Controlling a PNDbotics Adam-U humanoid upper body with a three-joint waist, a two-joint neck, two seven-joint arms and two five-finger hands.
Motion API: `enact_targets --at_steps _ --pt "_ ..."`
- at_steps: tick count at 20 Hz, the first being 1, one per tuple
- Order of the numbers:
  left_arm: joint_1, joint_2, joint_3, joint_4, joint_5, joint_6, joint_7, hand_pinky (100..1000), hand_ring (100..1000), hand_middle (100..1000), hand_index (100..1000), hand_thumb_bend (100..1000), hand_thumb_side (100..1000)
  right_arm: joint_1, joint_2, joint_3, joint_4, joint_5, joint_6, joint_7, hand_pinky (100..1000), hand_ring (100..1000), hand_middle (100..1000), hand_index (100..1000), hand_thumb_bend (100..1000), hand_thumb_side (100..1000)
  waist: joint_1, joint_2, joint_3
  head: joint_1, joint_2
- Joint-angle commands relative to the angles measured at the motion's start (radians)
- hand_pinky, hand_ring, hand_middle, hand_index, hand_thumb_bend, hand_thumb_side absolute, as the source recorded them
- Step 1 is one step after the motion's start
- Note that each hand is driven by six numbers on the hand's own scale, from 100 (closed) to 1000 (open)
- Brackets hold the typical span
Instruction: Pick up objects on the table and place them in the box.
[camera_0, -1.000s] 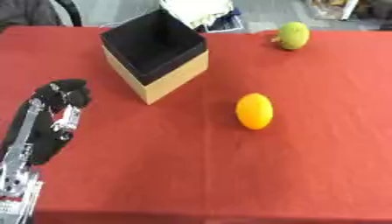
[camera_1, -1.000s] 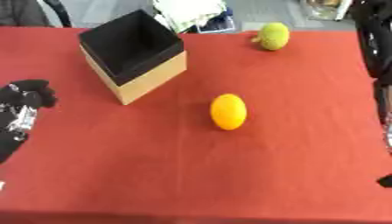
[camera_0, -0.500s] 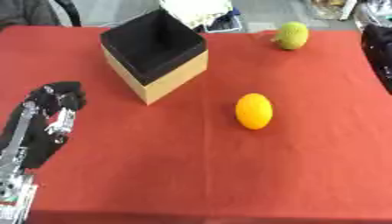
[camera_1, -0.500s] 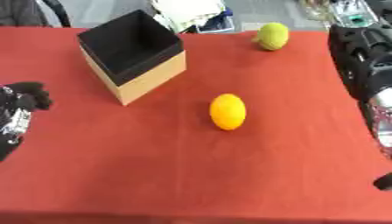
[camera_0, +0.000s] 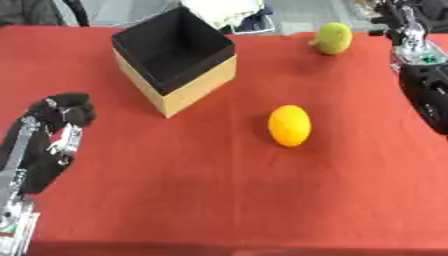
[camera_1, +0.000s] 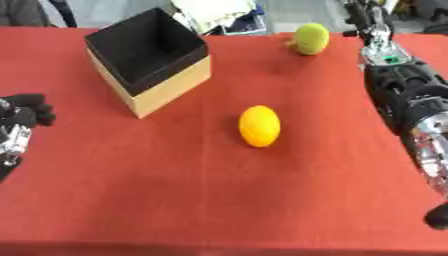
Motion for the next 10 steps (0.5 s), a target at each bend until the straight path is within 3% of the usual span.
enact_targets --at_steps 1,6,9,10 --pt "-0.012 0.007 0.001 -0.014 0.001 -0.002 -0.001 645 624 598 763 100 631 -0.013 -0.016 0.004 -0.005 0.013 -0.005 0.000 681 813 807 859 100 707 0.001 -0.011 0.002 -0.005 0.005" --pt "-0.015 0.006 0.001 -0.015 0.000 -0.002 -0.001 646 624 597 763 100 631 -0.010 -0.016 0.008 -0.017 0.054 -0.007 -0.002 690 827 821 864 100 685 0.000 -0.003 0.007 -0.009 0.005" --pt "-0.017 0.006 0.001 -0.016 -0.002 -0.002 -0.001 645 624 597 763 100 632 -0.009 -0.018 0.009 -0.033 0.108 -0.005 -0.007 704 846 843 871 100 640 0.000 0.002 0.012 -0.014 0.005" --pt "-0.017 0.006 0.001 -0.016 -0.002 -0.002 -0.001 646 624 597 763 100 632 -0.008 -0.020 0.011 -0.041 0.136 -0.003 -0.009 731 867 865 878 100 580 0.000 0.004 0.014 -0.015 0.005"
